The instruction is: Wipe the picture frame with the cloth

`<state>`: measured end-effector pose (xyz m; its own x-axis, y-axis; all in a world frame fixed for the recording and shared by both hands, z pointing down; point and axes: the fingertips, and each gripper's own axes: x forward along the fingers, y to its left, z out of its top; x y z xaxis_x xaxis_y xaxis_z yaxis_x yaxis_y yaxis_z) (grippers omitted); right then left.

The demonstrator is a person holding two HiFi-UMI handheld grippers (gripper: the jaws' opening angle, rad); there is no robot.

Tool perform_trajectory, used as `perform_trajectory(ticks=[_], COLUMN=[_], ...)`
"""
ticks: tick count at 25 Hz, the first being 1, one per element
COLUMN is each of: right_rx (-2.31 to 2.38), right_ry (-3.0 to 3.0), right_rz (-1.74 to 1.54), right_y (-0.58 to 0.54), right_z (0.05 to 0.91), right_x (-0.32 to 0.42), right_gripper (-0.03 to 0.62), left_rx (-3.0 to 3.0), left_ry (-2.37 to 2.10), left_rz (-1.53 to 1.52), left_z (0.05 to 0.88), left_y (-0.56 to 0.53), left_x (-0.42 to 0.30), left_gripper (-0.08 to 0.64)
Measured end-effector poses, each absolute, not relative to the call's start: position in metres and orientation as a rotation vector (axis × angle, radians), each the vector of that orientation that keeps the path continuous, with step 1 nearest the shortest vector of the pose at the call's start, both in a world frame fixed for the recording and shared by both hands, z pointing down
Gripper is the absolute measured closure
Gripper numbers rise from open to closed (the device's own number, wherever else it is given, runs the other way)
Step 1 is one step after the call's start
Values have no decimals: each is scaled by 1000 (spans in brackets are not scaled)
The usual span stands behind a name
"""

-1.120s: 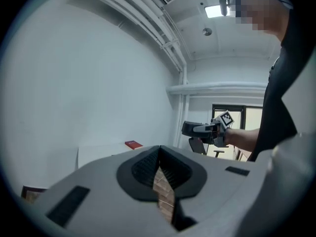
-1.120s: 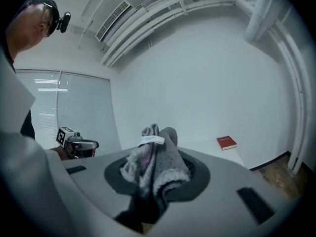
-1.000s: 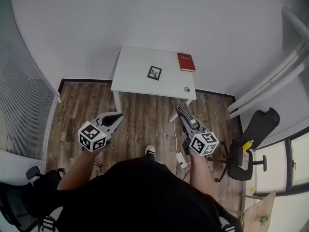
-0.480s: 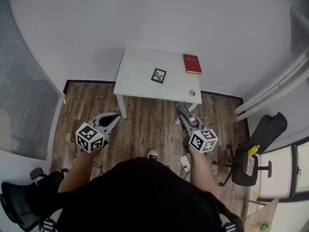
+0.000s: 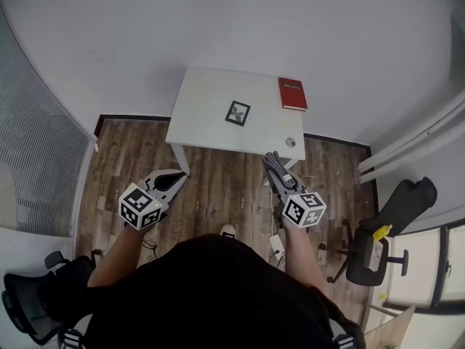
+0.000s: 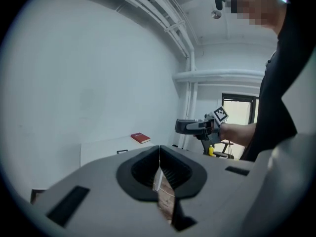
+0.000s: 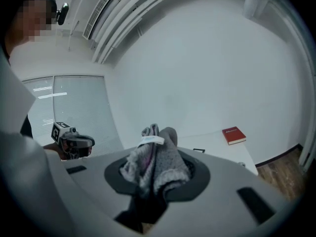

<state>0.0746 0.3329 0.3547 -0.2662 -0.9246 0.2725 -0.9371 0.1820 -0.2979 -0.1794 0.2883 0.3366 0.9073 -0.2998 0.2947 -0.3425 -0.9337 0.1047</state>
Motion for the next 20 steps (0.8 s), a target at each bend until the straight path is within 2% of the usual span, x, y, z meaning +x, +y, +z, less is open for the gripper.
perform_trajectory(ticks=[20], right_rx=[1718], right_ry=[-2483], right_rz=[773], right_y=[252], right_z=[391], right_x=[158], right_gripper=[489], left_rx=[2867], left_ry=[-567], left_rz=[507], left_z=[355], left_y=[221], left_x=[-71], left_gripper=[549])
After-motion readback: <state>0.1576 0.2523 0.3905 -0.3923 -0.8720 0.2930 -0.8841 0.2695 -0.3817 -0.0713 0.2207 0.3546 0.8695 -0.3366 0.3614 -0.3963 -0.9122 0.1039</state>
